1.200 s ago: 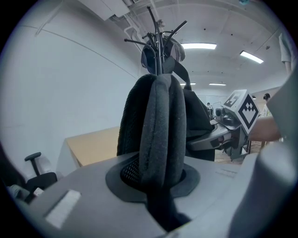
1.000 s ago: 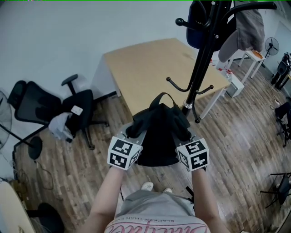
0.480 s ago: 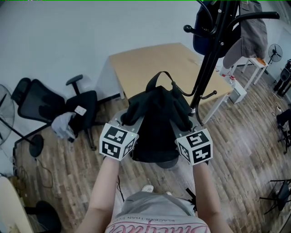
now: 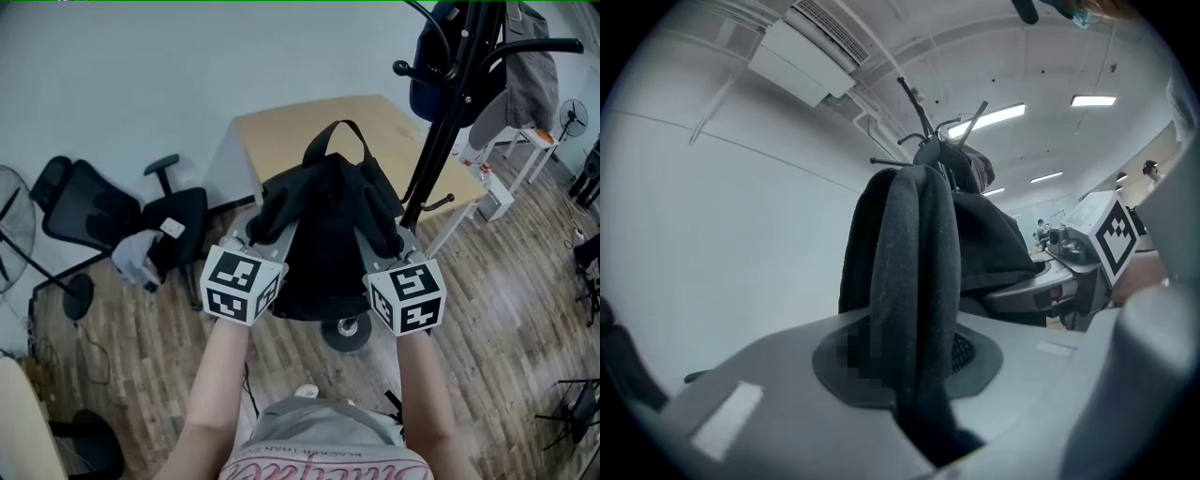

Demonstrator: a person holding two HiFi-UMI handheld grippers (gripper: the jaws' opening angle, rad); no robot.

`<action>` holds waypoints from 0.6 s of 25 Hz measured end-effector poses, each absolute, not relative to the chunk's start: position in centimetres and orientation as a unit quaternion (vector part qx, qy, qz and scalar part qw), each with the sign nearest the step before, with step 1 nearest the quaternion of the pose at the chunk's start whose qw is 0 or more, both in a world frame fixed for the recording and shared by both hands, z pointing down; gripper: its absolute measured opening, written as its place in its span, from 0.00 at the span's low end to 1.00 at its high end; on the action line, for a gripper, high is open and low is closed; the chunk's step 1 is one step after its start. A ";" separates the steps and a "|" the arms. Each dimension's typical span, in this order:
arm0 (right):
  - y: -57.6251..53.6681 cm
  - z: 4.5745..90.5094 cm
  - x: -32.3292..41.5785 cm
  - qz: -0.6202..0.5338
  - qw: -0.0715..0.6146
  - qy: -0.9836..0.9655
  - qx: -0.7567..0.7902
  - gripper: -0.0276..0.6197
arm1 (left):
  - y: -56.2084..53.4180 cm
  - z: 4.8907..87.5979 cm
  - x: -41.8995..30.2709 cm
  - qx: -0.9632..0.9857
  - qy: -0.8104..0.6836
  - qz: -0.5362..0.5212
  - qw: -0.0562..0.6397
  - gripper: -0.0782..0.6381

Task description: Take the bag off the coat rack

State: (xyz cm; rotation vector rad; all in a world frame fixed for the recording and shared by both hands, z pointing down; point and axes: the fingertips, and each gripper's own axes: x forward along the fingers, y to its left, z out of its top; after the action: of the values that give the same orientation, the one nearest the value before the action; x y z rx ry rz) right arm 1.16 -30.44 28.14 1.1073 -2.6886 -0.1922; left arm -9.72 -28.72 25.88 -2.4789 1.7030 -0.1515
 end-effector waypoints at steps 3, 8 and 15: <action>-30.4 27.5 1.0 -0.074 0.108 -0.915 0.382 0.11 | -28.5 25.2 -9.9 -0.821 0.566 -0.040 0.070 0.23; -30.5 26.9 1.2 -0.079 0.107 -0.913 0.386 0.11 | -28.4 24.6 -9.7 -0.824 0.562 -0.032 0.068 0.23; -30.3 26.5 1.7 -0.079 0.105 -0.911 0.390 0.11 | -28.1 24.1 -9.2 -0.828 0.556 -0.025 0.069 0.23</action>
State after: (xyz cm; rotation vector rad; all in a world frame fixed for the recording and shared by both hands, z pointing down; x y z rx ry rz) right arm 1.66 -30.35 26.46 1.1499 -2.6855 -0.2329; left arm -9.16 -28.06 24.07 -2.4938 1.6729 -0.0757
